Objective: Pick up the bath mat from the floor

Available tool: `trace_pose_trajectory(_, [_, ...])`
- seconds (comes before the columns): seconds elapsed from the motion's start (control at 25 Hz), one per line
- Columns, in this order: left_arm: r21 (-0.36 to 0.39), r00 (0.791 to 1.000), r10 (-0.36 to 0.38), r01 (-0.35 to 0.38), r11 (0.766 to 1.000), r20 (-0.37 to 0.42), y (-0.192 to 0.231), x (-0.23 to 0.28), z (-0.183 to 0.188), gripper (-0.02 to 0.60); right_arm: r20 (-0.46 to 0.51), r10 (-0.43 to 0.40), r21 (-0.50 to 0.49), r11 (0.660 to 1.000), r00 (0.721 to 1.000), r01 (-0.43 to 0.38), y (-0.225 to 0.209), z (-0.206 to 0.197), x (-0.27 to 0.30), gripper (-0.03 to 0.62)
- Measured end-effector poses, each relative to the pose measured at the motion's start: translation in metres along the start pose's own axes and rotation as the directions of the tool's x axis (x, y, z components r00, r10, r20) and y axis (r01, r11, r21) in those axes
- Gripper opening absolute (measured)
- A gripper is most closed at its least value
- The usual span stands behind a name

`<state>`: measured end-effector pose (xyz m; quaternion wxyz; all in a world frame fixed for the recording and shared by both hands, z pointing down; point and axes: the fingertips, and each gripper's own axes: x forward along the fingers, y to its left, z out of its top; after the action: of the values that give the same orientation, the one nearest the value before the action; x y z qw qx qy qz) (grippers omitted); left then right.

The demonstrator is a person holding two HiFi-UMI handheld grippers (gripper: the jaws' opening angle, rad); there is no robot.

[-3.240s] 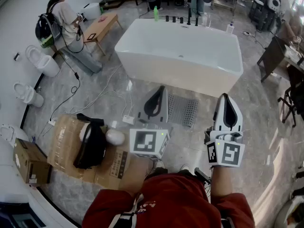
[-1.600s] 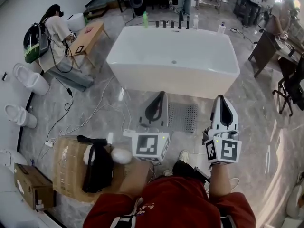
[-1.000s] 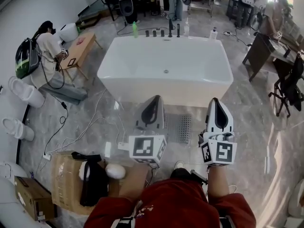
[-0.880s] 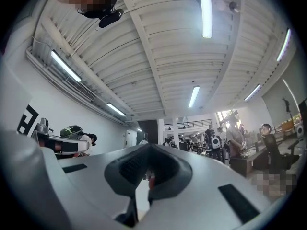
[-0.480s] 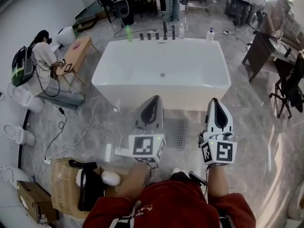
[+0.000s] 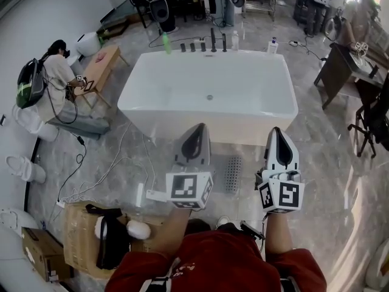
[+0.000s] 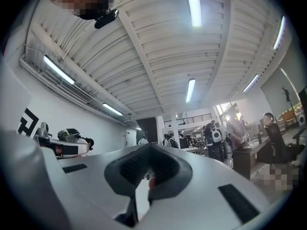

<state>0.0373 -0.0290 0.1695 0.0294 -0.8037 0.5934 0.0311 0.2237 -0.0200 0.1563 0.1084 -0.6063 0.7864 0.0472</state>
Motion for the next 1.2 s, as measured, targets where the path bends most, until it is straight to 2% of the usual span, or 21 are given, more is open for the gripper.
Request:
trace_pose_trajectory(0.4, [-0.014,1.000,-0.020,0.020,1.000,-0.018,0.029,0.020,-0.015,0.014,-0.032,-0.020,-0.011,1.000,0.999,0.020,0.016,-0.019,0.028,0.011])
trace_pose_trajectory(0.8, [-0.050,0.999,-0.051,0.051,0.997,0.001,0.098,0.044,-0.016,0.014,-0.025,-0.053,-0.056,0.997,0.998,0.052,0.062,-0.025,0.077,0.011])
trace_pose_trajectory(1.2, [-0.076,0.995,-0.095,0.096,0.993,0.018,0.145,0.058,-0.015,0.014,-0.018,-0.098,-0.098,0.991,0.995,0.096,0.098,-0.025,0.105,0.011])
